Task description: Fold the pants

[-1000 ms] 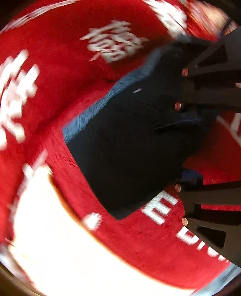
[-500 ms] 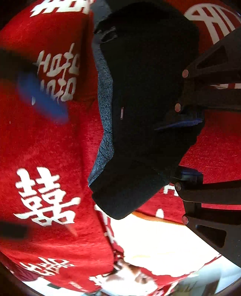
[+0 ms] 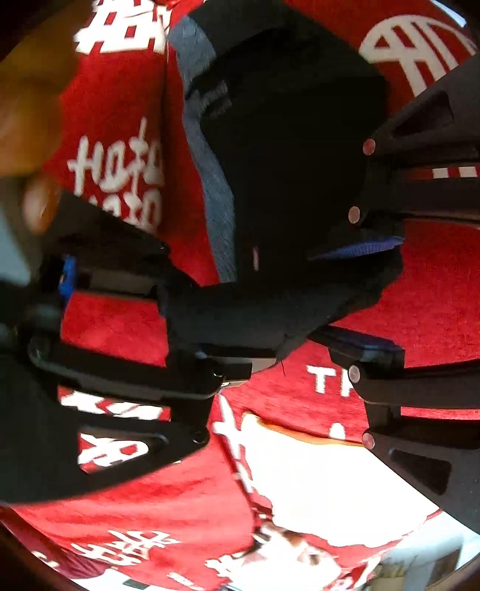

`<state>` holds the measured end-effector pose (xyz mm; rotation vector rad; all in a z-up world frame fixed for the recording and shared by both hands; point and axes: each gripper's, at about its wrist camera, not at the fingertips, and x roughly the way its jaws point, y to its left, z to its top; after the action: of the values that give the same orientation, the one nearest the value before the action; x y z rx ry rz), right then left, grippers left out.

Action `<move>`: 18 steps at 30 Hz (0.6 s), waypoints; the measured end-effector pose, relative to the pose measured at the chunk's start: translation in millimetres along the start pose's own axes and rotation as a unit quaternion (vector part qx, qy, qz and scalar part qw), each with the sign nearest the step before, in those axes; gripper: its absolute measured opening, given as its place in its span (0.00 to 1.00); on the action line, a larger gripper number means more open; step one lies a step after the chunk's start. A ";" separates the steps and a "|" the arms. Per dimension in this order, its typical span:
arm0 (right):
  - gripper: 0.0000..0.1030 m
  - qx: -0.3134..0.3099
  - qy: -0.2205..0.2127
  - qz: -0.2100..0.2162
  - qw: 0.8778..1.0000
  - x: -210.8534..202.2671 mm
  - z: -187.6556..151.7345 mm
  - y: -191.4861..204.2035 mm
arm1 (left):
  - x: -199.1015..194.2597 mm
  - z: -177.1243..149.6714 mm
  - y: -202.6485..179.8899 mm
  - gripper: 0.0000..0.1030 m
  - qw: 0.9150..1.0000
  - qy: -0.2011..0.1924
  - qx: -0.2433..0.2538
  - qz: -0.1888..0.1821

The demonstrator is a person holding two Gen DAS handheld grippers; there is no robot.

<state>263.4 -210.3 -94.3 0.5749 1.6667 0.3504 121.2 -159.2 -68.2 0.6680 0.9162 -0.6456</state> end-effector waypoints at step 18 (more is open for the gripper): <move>0.21 0.154 -0.289 0.141 0.934 -157.3 -248.7 -180.9 | -109.0 78.2 -196.4 0.36 0.981 -0.078 0.113 -0.134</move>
<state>4.0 -424.7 -16.2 1.0479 1.0705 0.1032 -35.9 -317.7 13.9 0.6906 0.7990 -1.0398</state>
